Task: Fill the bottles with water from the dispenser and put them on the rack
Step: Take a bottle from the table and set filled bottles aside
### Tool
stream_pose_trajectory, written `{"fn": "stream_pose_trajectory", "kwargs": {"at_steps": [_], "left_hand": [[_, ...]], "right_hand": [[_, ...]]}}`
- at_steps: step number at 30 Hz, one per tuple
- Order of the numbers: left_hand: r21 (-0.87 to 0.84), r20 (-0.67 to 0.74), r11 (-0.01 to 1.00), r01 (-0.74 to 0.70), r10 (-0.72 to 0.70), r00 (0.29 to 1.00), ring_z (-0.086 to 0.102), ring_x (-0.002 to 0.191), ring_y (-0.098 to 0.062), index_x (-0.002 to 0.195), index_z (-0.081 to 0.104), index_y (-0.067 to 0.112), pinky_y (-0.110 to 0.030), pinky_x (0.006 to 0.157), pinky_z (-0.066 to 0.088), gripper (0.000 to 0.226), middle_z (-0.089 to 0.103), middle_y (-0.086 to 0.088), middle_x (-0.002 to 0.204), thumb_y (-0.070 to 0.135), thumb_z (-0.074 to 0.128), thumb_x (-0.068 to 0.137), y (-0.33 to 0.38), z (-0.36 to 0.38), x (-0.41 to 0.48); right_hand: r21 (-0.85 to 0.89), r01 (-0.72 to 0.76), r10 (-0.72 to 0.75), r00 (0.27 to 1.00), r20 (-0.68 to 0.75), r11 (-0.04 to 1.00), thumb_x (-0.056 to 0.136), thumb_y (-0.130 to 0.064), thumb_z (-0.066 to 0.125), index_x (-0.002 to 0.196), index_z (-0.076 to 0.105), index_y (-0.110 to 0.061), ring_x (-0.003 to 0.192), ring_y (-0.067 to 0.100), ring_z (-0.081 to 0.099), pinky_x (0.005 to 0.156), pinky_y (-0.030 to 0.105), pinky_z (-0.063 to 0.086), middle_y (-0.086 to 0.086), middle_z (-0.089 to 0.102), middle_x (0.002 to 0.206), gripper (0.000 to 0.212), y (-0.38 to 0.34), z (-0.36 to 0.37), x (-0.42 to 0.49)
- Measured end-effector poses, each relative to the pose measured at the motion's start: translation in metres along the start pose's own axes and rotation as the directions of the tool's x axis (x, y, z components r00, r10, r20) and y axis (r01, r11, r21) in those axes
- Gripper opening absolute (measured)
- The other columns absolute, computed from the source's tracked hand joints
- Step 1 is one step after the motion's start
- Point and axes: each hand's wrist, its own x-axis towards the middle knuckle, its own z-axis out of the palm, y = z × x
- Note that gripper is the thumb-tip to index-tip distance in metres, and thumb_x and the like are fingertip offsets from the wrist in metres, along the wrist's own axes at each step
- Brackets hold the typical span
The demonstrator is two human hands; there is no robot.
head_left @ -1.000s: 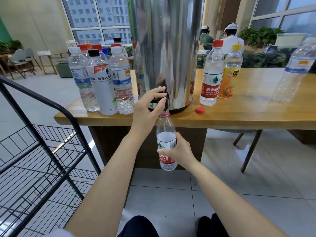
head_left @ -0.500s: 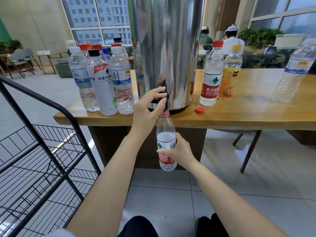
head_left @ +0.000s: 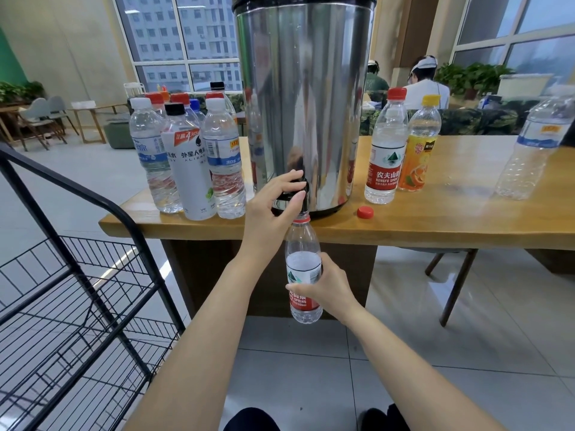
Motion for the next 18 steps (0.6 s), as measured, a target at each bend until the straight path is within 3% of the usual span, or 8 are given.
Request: {"fn": "stream_pose_trajectory", "kwargs": {"at_steps": [4, 18], "left_hand": [[-0.003, -0.005, 1.000, -0.003, 0.003, 1.000, 0.053, 0.126, -0.007, 0.117, 0.067, 0.011, -0.037, 0.108, 0.045, 0.038, 0.059, 0.006, 0.129, 0.036, 0.052, 0.093, -0.0006, 0.0000, 0.0001], [-0.011, -0.003, 1.000, 0.015, -0.015, 1.000, 0.051, 0.127, -0.004, 0.116, 0.067, 0.014, -0.034, 0.109, 0.043, 0.033, 0.058, 0.008, 0.129, 0.034, 0.054, 0.093, -0.0001, 0.0000, -0.0002]], "right_hand": [[0.004, 0.008, -0.008, 1.000, -0.002, 1.000, 0.069, -0.031, 0.086, 0.131, 0.045, -0.017, 0.120, 0.019, 0.056, 0.088, 0.026, 0.051, 0.001, 0.058, 0.130, 0.076, 0.0000, 0.0006, 0.0004], [0.001, -0.005, 0.005, 1.000, -0.001, 1.000, 0.068, -0.032, 0.087, 0.131, 0.045, -0.018, 0.120, 0.019, 0.057, 0.087, 0.028, 0.051, 0.001, 0.058, 0.130, 0.077, 0.0023, 0.0017, 0.0029]]}}
